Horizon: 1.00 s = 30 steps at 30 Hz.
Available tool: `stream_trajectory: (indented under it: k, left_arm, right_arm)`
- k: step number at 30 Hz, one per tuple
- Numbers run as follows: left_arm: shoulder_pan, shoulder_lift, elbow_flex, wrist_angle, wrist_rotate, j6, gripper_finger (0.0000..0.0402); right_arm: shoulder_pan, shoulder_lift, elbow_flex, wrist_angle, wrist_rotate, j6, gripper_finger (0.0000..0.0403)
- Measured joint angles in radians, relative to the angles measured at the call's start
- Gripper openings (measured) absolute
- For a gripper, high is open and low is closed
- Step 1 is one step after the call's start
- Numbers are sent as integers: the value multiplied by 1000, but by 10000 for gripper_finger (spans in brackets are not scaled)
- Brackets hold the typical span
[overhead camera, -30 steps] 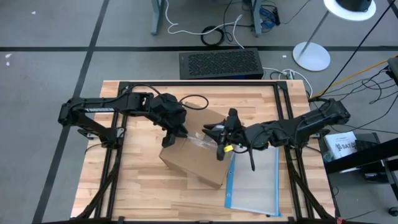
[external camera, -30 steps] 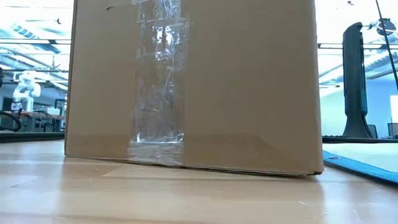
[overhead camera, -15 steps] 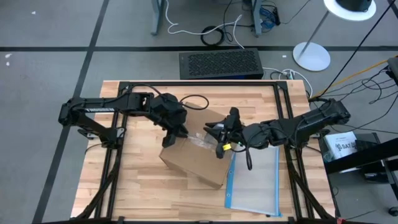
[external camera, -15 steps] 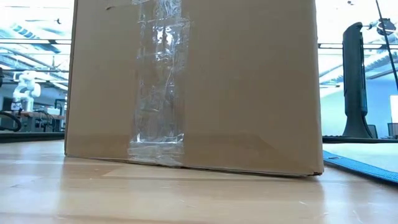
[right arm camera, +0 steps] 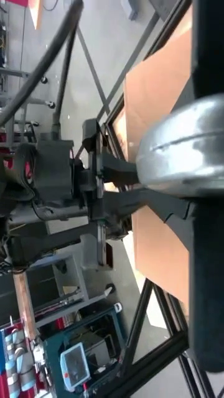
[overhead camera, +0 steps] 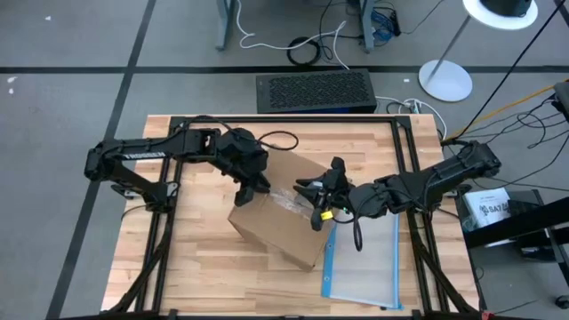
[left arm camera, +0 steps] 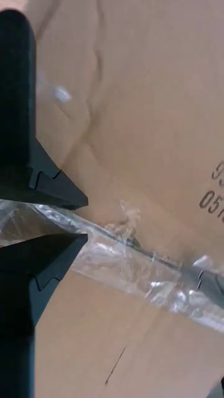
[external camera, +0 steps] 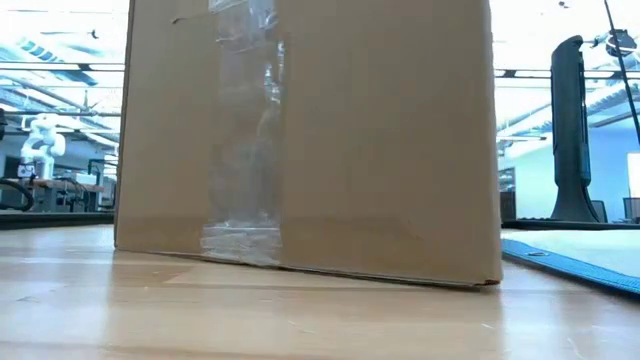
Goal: Unpack boxes
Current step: Open the cardboard box using the gray cutter
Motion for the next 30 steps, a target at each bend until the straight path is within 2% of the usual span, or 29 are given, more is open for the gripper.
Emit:
stream_trajectory:
  k: [14, 20, 30]
  left_arm:
    - [18, 31, 6, 13, 1, 26, 88]
    - [52, 31, 6, 0, 6, 24, 88]
    - [85, 31, 6, 4, 8, 5, 88]
  right_arm:
    - [75, -50, -1, -79, 57, 47, 59]
    - [121, -65, -1, -147, 58, 124, 59]
    - [183, -90, -1, -177, 123, 153, 59]
